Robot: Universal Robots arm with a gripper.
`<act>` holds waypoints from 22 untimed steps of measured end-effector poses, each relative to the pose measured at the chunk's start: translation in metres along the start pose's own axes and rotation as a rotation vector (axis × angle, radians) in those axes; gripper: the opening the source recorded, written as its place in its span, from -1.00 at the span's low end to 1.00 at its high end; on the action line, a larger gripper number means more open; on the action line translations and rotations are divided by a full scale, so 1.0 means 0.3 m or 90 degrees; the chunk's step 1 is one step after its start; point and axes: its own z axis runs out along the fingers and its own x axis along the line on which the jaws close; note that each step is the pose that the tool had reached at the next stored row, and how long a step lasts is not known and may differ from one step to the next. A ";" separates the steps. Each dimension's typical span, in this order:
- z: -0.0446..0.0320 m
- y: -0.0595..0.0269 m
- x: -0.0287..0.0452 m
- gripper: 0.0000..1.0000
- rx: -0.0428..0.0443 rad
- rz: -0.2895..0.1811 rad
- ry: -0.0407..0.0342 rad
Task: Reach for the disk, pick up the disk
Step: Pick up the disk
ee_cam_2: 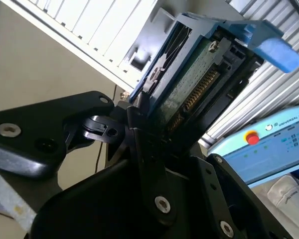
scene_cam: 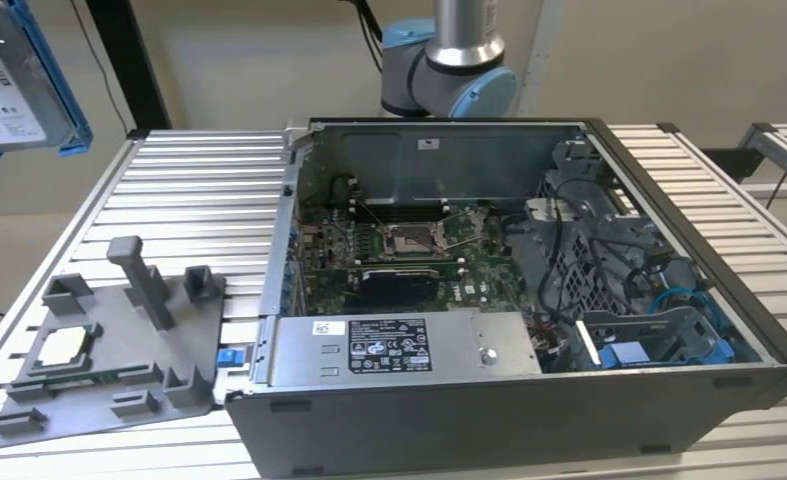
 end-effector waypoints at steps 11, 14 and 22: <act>-0.002 -0.079 0.009 -1.00 -0.0001 0.000 0.0000; -0.002 -0.091 0.011 -1.00 -0.0001 0.000 0.0000; -0.003 -0.127 0.015 -1.00 -0.0001 0.000 -0.0001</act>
